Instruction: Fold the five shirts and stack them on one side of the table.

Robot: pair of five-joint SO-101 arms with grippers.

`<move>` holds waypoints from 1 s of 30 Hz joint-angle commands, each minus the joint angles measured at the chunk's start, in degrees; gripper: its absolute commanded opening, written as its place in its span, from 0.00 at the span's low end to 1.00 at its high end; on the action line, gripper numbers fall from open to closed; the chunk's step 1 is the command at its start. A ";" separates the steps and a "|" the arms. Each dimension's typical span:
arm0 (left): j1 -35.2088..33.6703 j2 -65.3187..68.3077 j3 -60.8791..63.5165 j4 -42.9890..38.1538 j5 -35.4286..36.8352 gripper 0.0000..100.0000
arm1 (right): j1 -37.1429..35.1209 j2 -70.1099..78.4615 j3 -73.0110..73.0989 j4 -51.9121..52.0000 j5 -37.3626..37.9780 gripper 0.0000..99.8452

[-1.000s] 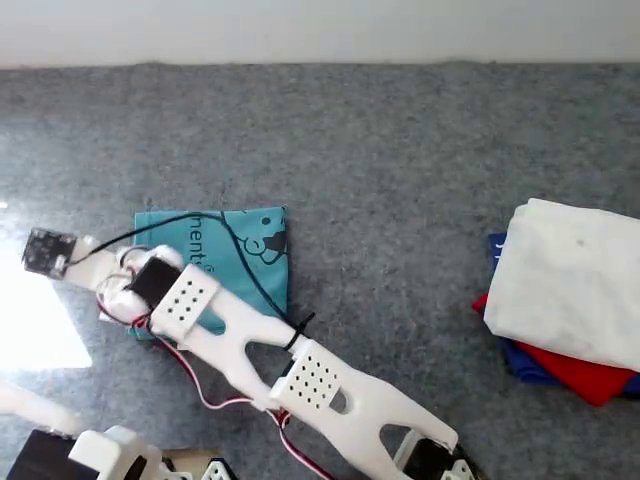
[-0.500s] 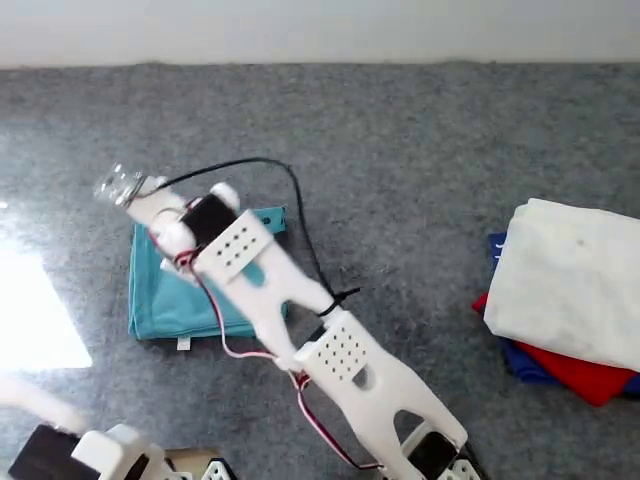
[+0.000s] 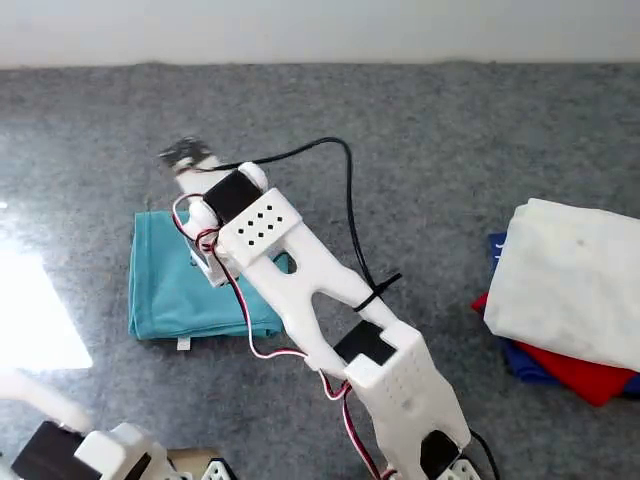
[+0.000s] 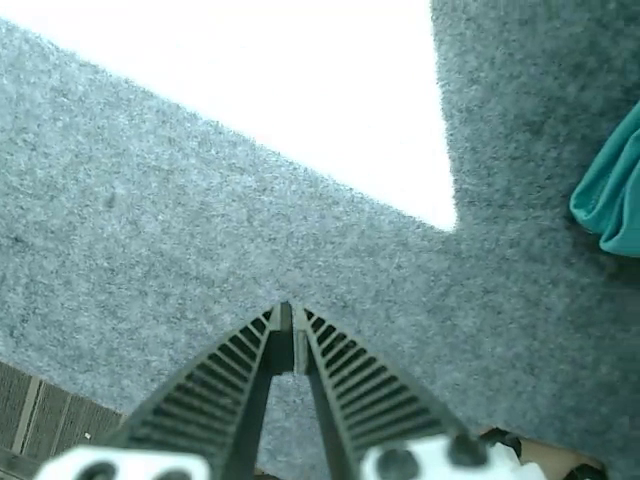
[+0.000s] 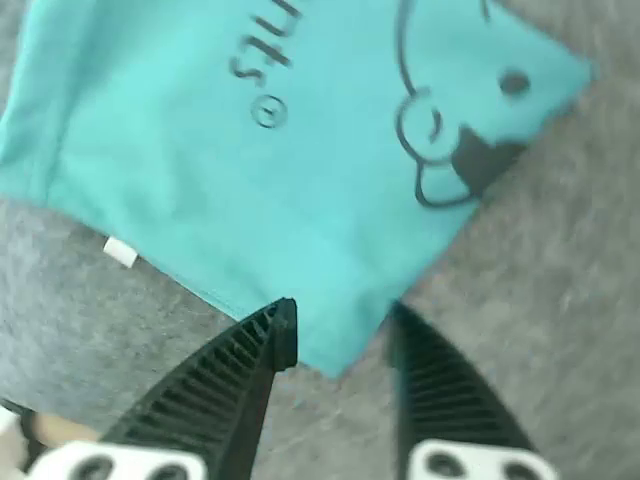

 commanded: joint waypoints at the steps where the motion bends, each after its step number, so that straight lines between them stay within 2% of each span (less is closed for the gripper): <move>1: 2.29 -2.20 -0.13 0.00 3.08 0.01 | -0.04 -3.82 2.99 2.24 -12.40 0.35; 4: 3.69 -2.20 -0.13 0.09 4.84 0.01 | -2.07 -1.98 3.25 1.45 -13.27 0.41; 9: 4.40 -2.20 -0.13 0.00 5.71 0.01 | -2.68 3.74 3.16 -2.86 -18.02 0.37; 17: 4.22 -2.20 -0.13 0.18 6.07 0.01 | -2.68 14.64 3.16 -11.38 -18.37 0.32; 20: 4.04 -2.20 -0.13 0.18 6.07 0.01 | -2.15 16.92 3.16 -10.95 -17.93 0.24; 24: 4.04 -2.20 -0.13 0.18 6.07 0.01 | -0.04 19.56 3.16 -8.40 -17.93 0.00; 26: 4.13 -2.20 -0.13 0.18 6.07 0.01 | 1.19 20.26 3.16 -5.41 -17.93 0.04; 30: 4.22 -2.20 -0.13 0.09 6.07 0.01 | 3.38 19.47 3.16 0.57 -15.65 0.01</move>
